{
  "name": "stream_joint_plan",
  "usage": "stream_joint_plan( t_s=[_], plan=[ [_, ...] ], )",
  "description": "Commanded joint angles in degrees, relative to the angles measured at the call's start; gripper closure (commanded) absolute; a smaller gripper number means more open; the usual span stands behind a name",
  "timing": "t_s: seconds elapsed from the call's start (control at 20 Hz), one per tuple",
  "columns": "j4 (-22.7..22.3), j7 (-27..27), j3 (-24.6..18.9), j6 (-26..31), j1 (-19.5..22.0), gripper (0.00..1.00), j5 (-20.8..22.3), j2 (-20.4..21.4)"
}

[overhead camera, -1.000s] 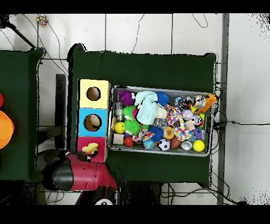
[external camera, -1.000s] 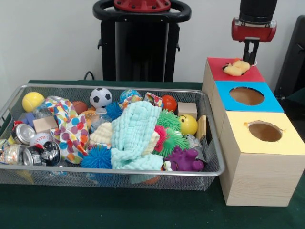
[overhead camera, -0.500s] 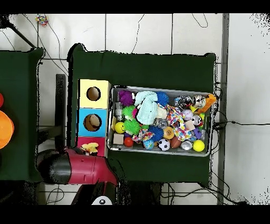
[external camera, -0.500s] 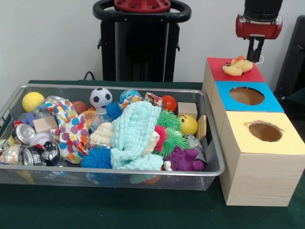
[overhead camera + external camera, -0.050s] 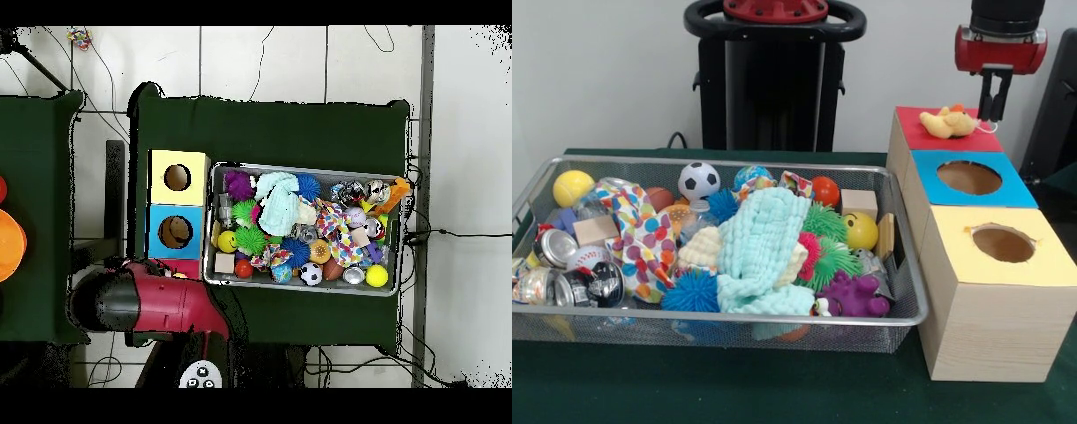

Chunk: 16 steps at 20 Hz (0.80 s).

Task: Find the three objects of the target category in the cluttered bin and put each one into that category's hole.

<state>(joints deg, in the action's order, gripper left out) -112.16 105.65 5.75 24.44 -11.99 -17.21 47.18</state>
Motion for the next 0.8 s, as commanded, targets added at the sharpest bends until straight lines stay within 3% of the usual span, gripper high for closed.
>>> stream_joint_plan(
  t_s=[0.05, 0.4, 0.8],
  plan=[
    [3.5, 5.0, -2.6, 0.8, 3.1, 1.0, 2.3, -0.7],
    [5.1, 3.9, -2.7, 0.6, 3.7, 1.0, 3.7, -2.0],
    [4.8, 5.0, 0.3, 10.3, 2.8, 1.0, 6.4, 0.9]
  ],
)
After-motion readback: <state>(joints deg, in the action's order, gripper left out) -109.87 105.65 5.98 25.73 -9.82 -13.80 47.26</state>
